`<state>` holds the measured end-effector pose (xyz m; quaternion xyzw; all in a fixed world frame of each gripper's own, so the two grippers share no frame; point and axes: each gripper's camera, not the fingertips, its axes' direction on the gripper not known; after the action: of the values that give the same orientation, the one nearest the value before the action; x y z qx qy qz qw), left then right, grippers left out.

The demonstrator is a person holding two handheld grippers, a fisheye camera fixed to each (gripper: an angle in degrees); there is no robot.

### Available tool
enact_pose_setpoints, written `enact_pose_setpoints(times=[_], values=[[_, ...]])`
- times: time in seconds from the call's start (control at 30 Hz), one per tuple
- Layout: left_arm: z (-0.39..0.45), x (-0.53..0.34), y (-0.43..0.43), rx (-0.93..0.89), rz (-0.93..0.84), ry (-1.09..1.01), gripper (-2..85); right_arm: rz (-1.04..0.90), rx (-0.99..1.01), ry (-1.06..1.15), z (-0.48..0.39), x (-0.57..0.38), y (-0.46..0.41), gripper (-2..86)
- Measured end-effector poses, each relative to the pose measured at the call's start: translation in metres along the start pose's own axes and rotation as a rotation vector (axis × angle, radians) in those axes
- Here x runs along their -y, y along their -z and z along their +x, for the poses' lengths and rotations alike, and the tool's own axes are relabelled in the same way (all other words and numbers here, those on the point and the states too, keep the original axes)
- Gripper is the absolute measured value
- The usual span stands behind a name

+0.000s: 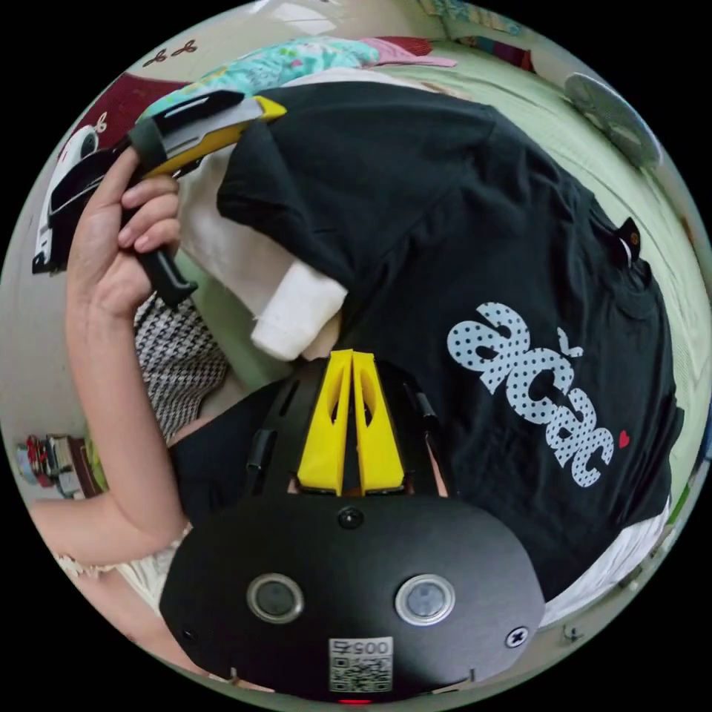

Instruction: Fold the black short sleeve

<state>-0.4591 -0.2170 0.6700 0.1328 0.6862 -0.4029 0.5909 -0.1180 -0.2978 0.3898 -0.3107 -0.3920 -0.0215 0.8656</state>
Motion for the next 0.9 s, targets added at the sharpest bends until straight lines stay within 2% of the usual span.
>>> enact_pose_setpoints(times=[0.17, 0.27, 0.4, 0.5, 0.63, 0.7, 0.73, 0.8, 0.83, 0.87, 0.9], values=[[0.001, -0.014, -0.003, -0.006, 0.015, 0.060, 0.1, -0.107, 0.088, 0.154, 0.000, -0.012, 0.002, -1.1], [0.000, -0.031, 0.007, -0.025, 0.072, 0.124, -0.1, -0.075, 0.061, 0.174, 0.007, -0.026, 0.014, -1.1], [0.018, -0.054, 0.031, 0.036, 0.217, 0.083, -0.5, 0.020, -0.018, 0.058, 0.038, -0.042, 0.032, -1.1], [0.039, -0.069, 0.032, 0.057, 0.294, 0.038, -0.6, 0.113, -0.040, -0.125, 0.076, -0.057, 0.044, -1.1], [0.085, -0.078, -0.018, -0.141, 0.144, -0.131, -0.7, 0.152, -0.139, -0.348, 0.122, -0.079, 0.043, -1.2], [0.111, -0.085, -0.045, -0.166, 0.055, -0.194, -0.7, 0.079, -0.157, -0.396, 0.137, -0.086, 0.034, -1.1], [0.129, -0.092, -0.063, -0.163, 0.002, -0.254, -0.7, 0.007, -0.091, -0.405, 0.147, -0.093, 0.029, -1.2], [0.159, -0.104, -0.088, -0.107, -0.066, -0.361, -0.7, 0.119, 0.012, -0.448, 0.161, -0.119, 0.054, -1.1], [0.176, -0.113, -0.105, -0.051, -0.119, -0.432, -0.7, 0.267, 0.035, -0.495, 0.171, -0.143, 0.087, -1.1], [0.190, -0.121, -0.121, -0.003, -0.174, -0.456, -0.6, 0.424, -0.009, -0.525, 0.179, -0.171, 0.123, -1.1], [0.195, -0.125, -0.129, 0.000, -0.197, -0.458, -0.6, 0.495, -0.051, -0.531, 0.183, -0.184, 0.141, -1.0]])
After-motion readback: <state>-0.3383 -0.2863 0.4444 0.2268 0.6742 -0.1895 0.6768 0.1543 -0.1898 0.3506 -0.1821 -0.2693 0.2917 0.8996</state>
